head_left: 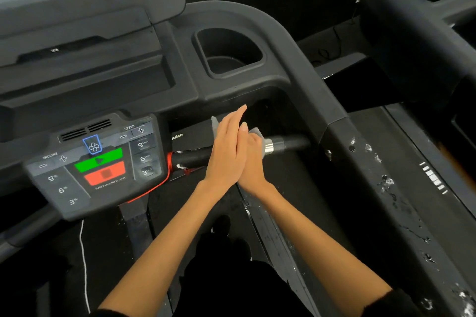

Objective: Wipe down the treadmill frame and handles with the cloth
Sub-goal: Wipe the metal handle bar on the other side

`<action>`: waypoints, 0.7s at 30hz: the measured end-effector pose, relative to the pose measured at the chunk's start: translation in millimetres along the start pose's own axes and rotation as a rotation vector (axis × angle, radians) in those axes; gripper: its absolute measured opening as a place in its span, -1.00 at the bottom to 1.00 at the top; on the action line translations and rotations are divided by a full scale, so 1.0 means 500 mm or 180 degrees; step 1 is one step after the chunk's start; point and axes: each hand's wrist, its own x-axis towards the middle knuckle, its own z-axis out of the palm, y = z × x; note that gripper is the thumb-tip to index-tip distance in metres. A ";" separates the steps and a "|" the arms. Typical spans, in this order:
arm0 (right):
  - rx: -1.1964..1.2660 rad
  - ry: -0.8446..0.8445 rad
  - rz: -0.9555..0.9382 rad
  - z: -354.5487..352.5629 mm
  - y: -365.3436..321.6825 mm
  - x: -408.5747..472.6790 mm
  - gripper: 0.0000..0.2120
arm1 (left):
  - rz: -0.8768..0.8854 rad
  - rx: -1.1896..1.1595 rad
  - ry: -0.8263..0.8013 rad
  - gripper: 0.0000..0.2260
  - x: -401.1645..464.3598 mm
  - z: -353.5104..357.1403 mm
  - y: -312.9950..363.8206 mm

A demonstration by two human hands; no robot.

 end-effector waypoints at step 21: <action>0.0300 0.0505 0.1066 -0.122 0.166 0.003 -0.76 | 0.1726 0.3162 -0.0941 -0.58 0.011 0.119 -0.058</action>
